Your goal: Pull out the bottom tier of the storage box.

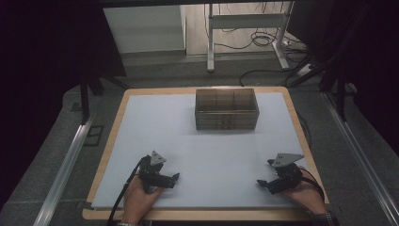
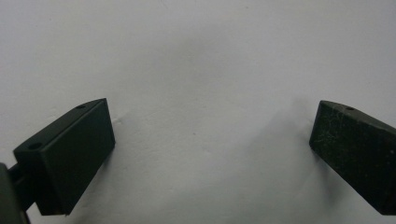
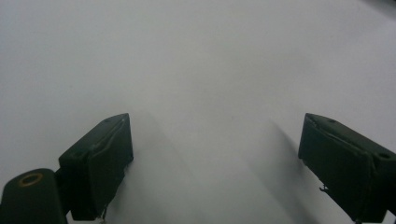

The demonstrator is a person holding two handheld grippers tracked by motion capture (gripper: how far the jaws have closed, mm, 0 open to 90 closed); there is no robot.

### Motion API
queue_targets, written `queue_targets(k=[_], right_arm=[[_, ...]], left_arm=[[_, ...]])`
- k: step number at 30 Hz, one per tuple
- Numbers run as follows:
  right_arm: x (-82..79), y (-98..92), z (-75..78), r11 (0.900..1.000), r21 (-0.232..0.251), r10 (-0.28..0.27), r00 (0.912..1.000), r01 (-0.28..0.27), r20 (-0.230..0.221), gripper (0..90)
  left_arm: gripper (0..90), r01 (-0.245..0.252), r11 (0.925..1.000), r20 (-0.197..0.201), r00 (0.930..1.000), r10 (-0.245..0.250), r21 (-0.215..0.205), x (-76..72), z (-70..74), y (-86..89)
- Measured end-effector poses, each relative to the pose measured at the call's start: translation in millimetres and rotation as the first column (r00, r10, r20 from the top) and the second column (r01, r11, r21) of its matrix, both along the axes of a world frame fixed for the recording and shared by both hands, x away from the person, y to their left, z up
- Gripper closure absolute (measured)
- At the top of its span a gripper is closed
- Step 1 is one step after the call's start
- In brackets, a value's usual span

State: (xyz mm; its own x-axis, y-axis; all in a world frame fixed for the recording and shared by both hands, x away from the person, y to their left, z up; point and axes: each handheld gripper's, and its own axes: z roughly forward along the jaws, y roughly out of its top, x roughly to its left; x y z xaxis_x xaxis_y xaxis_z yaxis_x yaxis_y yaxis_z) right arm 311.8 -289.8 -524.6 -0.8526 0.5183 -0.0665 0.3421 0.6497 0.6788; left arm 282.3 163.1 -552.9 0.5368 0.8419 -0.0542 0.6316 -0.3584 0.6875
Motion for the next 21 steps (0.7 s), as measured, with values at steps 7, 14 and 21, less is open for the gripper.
queue_targets(k=[7, 14, 21], right_arm=[[3.2, 3.7, 5.4, 1.000, -0.023, 0.007, 0.9998, -0.007, 0.018, 17.4], [6.7, 8.5, 11.3, 0.999, -0.044, 0.021, 0.9990, -0.019, 0.039, 19.5], [12.5, 16.7, 16.5, 0.997, -0.070, 0.032, 0.9969, -0.027, 0.071, 22.3]], left_arm=[[0.0, 0.001, 1.0000, 0.000, 1.0000, -0.001, 0.001, 0.0, 0.0, 0.1], [0.0, 0.003, 1.0000, -0.001, 1.0000, -0.003, 0.004, 0.0, 0.2, 0.3], [0.0, 0.003, 1.0000, -0.002, 1.0000, -0.003, 0.004, 0.0, 0.2, 0.3]])
